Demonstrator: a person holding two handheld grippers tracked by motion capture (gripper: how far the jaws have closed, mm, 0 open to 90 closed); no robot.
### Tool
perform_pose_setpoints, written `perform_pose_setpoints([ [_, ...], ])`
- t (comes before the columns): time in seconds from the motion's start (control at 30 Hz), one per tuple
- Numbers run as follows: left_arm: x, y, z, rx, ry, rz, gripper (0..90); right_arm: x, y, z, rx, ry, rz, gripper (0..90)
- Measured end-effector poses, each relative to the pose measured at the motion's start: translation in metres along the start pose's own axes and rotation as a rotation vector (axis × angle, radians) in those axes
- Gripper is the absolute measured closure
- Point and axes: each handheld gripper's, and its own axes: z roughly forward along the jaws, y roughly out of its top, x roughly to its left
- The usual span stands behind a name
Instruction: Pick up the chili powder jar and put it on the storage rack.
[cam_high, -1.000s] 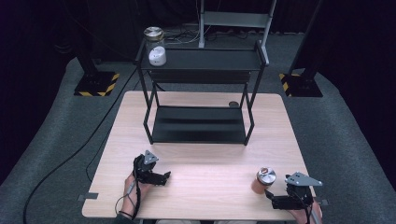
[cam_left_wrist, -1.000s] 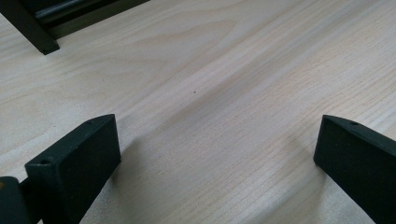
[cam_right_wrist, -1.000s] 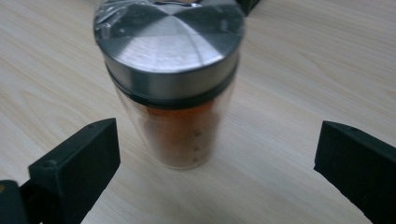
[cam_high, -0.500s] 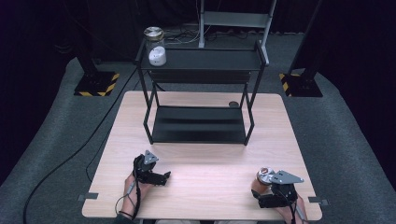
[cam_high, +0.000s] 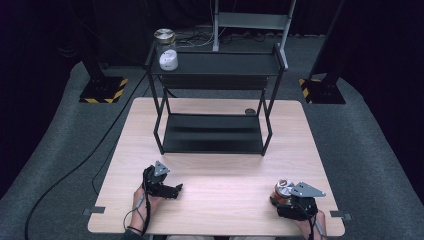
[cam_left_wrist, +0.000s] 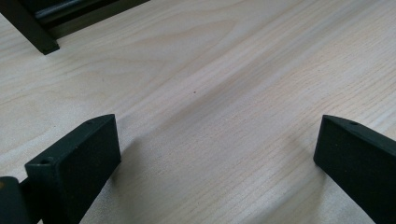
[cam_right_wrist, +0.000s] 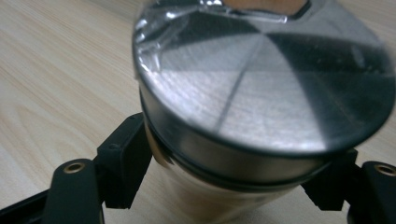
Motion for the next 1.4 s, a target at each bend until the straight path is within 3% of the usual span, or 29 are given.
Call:
perform_pose_setpoints([
  [0.3, 0.0, 0.0, 0.0, 0.0, 0.0, 0.0, 0.0, -0.002, -0.006, 0.002, -0.015, 0.005, 0.022, 30.6],
  [0.9, 0.0, 0.0, 0.0, 0.0, 0.001, 0.0, 0.0, -0.006, 0.019, 0.001, 0.075, 0.013, 0.033, 30.9],
  [1.4, 0.0, 0.0, 0.0, -0.001, 0.001, -0.001, 0.0, -0.007, 0.066, -0.007, 0.127, 0.031, -0.002, 30.8],
])
